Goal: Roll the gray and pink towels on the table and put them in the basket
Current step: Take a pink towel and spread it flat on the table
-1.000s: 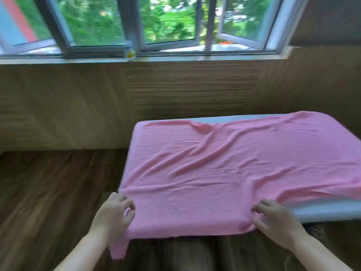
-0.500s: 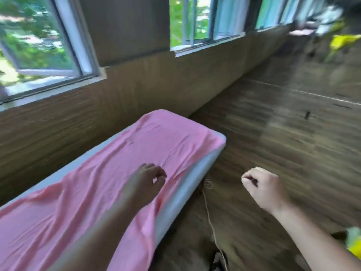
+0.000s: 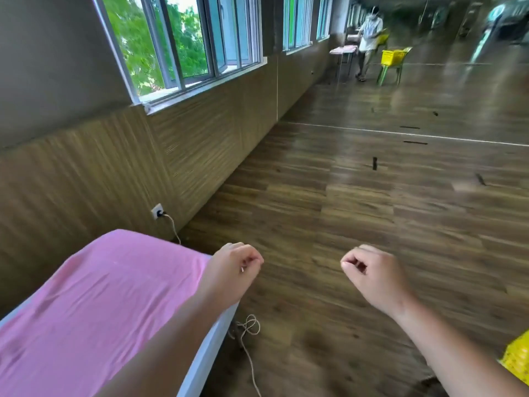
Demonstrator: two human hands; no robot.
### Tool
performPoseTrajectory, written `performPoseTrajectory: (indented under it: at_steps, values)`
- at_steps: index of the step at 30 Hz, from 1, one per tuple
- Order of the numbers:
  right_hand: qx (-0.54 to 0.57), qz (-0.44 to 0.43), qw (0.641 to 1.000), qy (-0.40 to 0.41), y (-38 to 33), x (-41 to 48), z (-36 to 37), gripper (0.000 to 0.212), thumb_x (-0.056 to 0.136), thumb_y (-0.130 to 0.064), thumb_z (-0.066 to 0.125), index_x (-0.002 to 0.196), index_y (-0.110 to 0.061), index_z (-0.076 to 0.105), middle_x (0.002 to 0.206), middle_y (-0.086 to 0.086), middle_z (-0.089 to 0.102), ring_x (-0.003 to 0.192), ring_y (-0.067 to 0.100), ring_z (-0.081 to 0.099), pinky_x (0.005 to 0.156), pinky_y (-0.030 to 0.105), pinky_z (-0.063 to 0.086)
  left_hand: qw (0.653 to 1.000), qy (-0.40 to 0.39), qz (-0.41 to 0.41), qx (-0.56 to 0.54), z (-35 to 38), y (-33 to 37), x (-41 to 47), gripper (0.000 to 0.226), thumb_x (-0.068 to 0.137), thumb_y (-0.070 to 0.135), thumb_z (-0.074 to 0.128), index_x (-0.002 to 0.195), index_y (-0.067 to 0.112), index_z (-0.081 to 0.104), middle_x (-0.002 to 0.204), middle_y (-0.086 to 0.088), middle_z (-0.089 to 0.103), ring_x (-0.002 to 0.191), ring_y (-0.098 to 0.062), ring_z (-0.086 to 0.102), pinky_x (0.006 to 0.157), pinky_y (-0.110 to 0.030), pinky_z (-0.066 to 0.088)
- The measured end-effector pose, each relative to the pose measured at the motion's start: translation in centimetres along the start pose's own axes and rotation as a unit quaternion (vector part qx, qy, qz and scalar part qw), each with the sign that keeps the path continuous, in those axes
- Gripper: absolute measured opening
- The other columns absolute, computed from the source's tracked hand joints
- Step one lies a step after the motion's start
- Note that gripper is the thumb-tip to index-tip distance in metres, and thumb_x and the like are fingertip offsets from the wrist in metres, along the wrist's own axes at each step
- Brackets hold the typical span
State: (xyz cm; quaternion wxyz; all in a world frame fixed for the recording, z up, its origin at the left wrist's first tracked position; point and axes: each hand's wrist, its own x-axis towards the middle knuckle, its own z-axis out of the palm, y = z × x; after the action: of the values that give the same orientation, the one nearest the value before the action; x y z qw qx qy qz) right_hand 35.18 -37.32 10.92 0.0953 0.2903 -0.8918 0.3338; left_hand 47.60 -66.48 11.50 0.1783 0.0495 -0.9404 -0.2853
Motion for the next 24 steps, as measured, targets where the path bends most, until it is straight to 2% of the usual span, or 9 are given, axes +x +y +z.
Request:
performPoseTrajectory:
  at_steps: [9, 15, 20, 24]
  values:
    - [0.039, -0.031, 0.997, -0.057, 1.3, 20.1, 7.2, 0.013, 0.08, -0.022, 0.068, 0.071, -0.031, 0.065, 0.072, -0.015, 0.06, 0.069, 0.008, 0.059, 0.064, 0.024, 0.047, 0.998, 0.029, -0.053, -0.004, 2.6, -6.2, 17.1, 0.009, 0.086, 0.03, 0.061, 0.082, 0.035, 0.068, 0.084, 0.021, 0.065, 0.084, -0.004, 0.059, 0.076, -0.023, 0.049]
    - [0.072, -0.071, 0.989, -0.111, 0.0, 32.4, 13.9, 0.007, 0.078, -0.032, 0.063, 0.073, -0.03, 0.066, 0.073, -0.015, 0.06, 0.068, 0.008, 0.059, 0.067, 0.029, 0.05, 0.993, 0.066, -0.097, -0.015, 2.0, -13.1, 27.0, 0.012, 0.086, 0.027, 0.062, 0.083, 0.036, 0.069, 0.085, 0.017, 0.065, 0.082, -0.004, 0.061, 0.075, -0.025, 0.051]
    - [0.096, -0.107, 0.977, -0.158, -2.0, 42.2, 17.8, 0.006, 0.08, -0.037, 0.062, 0.078, -0.033, 0.067, 0.079, -0.017, 0.062, 0.073, 0.008, 0.062, 0.066, 0.025, 0.051, 0.985, 0.104, -0.135, -0.011, 0.5, -17.9, 33.0, 0.011, 0.086, 0.028, 0.06, 0.084, 0.035, 0.068, 0.084, 0.015, 0.064, 0.085, -0.005, 0.06, 0.074, -0.029, 0.051]
    - [0.111, -0.146, 0.963, -0.197, -2.0, 50.3, 21.8, 0.004, 0.083, -0.032, 0.066, 0.08, -0.035, 0.067, 0.08, -0.018, 0.064, 0.076, 0.008, 0.063, 0.065, 0.024, 0.053, 0.971, 0.149, -0.186, -0.014, -0.1, -22.1, 36.8, 0.011, 0.087, 0.036, 0.058, 0.085, 0.036, 0.068, 0.085, 0.018, 0.063, 0.087, -0.006, 0.06, 0.074, -0.03, 0.052]
